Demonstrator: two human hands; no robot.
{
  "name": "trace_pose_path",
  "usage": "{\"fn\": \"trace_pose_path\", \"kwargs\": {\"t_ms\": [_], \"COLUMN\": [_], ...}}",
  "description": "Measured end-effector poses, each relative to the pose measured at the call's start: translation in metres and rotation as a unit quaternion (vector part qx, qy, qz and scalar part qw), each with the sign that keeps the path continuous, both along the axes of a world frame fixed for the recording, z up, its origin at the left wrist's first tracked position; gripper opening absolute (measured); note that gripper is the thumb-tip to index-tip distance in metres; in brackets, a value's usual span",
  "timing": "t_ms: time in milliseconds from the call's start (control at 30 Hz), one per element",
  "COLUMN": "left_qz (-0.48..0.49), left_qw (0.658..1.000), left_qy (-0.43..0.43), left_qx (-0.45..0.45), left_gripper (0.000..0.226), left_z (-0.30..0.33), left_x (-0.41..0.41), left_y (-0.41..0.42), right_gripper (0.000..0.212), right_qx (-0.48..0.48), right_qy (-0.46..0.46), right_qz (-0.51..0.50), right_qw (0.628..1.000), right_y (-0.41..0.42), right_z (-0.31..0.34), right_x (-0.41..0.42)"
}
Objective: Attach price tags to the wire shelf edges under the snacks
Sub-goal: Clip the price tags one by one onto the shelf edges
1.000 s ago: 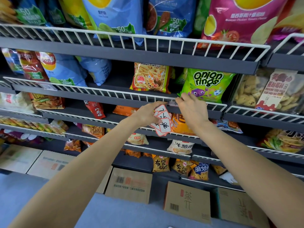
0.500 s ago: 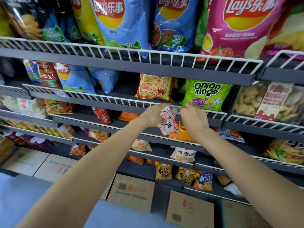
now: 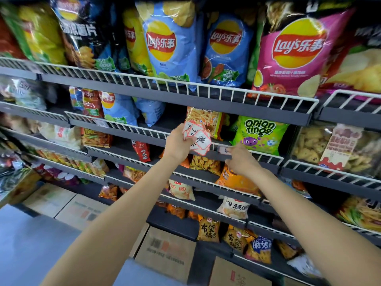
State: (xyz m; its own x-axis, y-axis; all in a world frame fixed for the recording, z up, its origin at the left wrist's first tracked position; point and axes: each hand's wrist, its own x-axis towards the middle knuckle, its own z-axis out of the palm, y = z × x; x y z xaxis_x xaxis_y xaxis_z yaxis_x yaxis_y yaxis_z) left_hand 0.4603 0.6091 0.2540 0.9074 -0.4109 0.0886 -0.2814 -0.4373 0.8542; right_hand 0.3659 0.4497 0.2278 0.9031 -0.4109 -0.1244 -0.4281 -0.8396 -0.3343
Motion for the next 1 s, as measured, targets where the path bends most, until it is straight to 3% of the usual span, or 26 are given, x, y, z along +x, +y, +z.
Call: {"fn": "trace_pose_path", "kwargs": {"t_ms": [100, 233, 400, 467, 700, 933, 1000], "left_qz": [0.013, -0.037, -0.185, -0.254, -0.499, -0.684, -0.73], "left_qw": [0.998, 0.99, 0.97, 0.952, 0.846, 0.692, 0.648], "left_qy": [0.018, 0.012, -0.012, -0.003, 0.07, 0.137, 0.137], "left_qx": [-0.062, -0.132, -0.158, -0.17, -0.177, -0.186, -0.172], "left_gripper": [0.023, 0.022, 0.003, 0.013, 0.013, 0.03, 0.033], "left_z": [0.01, 0.034, 0.059, 0.07, 0.1, 0.132, 0.144], "left_x": [-0.015, -0.047, -0.098, -0.125, -0.257, -0.462, -0.527], "left_y": [0.005, 0.002, -0.012, -0.02, -0.057, -0.061, -0.05], "right_gripper": [0.035, 0.022, 0.011, 0.012, 0.011, 0.006, 0.02], "right_qx": [0.125, 0.266, 0.211, 0.208, 0.087, -0.07, -0.095], "right_qy": [-0.101, -0.263, -0.365, -0.404, -0.486, -0.53, -0.55], "right_qz": [-0.028, -0.06, -0.134, -0.195, -0.369, -0.504, -0.544], "right_qw": [0.987, 0.925, 0.897, 0.869, 0.788, 0.678, 0.626], "right_y": [0.009, 0.029, 0.055, 0.06, 0.086, 0.148, 0.177], "right_z": [0.019, 0.06, 0.094, 0.1, 0.129, 0.153, 0.16], "right_x": [-0.018, -0.058, -0.123, -0.157, -0.313, -0.507, -0.562]}}
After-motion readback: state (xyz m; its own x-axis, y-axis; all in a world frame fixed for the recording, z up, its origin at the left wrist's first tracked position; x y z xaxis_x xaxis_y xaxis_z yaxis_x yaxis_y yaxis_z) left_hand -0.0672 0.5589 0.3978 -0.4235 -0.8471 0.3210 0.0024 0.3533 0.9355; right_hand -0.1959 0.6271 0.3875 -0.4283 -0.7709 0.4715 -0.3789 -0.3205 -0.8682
